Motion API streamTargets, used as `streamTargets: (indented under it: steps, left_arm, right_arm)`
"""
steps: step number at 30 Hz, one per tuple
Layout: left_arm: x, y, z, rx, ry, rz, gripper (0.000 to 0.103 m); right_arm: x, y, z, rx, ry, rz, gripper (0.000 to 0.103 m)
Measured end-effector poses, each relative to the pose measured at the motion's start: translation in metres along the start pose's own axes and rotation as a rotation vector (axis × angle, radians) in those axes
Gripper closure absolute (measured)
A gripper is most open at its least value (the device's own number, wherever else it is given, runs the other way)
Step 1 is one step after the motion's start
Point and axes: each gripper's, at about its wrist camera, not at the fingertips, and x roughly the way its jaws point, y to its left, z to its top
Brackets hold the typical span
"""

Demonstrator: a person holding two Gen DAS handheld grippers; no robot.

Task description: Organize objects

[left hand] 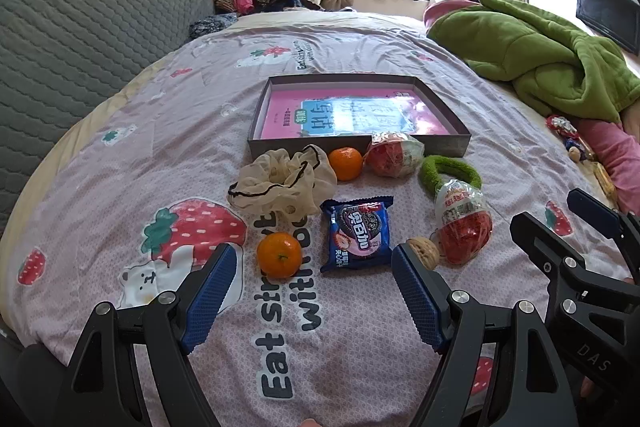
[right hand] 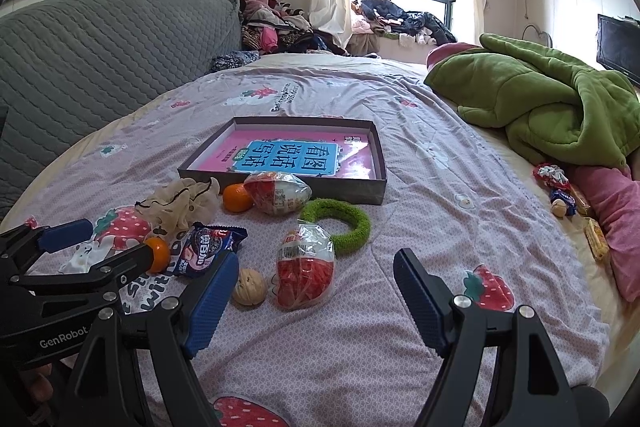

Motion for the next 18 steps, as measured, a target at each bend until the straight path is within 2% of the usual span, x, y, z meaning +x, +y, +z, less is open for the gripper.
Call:
streamTargets:
  steps: [18]
  left_arm:
    - [0.0029,0.0009,0.001,-0.005,0.002,-0.01,0.022]
  right_arm:
    - [0.0026,-0.0029,0.0001,0.01,0.006,-0.003,0.024]
